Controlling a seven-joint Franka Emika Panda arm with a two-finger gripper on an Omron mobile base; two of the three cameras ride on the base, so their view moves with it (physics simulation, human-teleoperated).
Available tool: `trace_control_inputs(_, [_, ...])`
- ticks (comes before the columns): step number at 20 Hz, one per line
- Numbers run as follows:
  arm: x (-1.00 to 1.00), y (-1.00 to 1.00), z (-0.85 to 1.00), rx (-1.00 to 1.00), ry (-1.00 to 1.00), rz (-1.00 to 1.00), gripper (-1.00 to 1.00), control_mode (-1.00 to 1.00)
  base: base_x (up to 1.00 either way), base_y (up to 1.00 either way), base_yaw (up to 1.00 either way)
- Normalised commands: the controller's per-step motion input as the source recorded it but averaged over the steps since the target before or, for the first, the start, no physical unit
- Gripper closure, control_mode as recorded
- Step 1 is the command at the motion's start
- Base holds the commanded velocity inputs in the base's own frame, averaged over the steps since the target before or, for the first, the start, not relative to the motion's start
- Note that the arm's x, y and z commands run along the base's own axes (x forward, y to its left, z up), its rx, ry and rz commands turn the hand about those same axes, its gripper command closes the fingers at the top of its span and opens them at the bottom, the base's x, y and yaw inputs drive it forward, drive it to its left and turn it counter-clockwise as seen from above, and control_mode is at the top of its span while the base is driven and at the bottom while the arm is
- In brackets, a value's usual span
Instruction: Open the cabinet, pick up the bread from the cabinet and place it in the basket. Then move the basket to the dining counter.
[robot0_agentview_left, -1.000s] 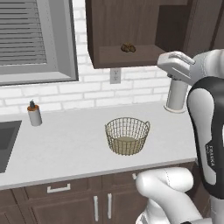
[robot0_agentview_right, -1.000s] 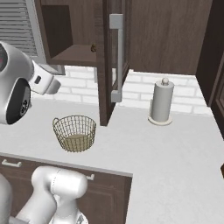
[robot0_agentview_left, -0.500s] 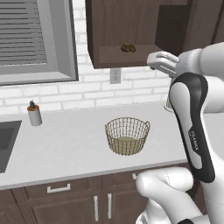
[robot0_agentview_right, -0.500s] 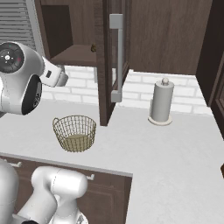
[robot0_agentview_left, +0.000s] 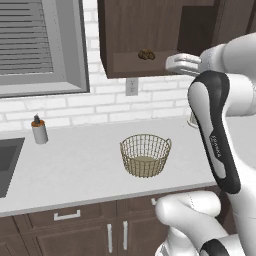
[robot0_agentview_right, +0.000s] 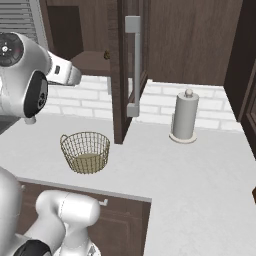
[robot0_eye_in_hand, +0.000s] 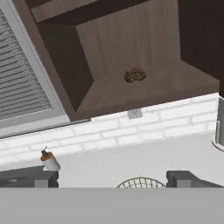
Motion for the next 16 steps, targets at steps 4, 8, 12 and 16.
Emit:
trace_control_inputs(4, [0.18,-0.4,0.02,-0.07,0.02,0.0,-1.0,-1.0,0.0,0.0,0.0])
trace_control_inputs(8, [0.22,-0.22,0.0,-0.11,-0.02,0.0,-1.0,-1.0,0.0,0.0,0.0])
trace_control_inputs(12, [0.4,-0.11,0.0,-0.1,-0.03,-0.02,-1.0,-1.0,0.0,0.0,0.0])
trace_control_inputs(16, [0.49,-0.02,-0.01,-0.02,0.0,-0.02,-1.0,-1.0,0.0,0.0,0.0])
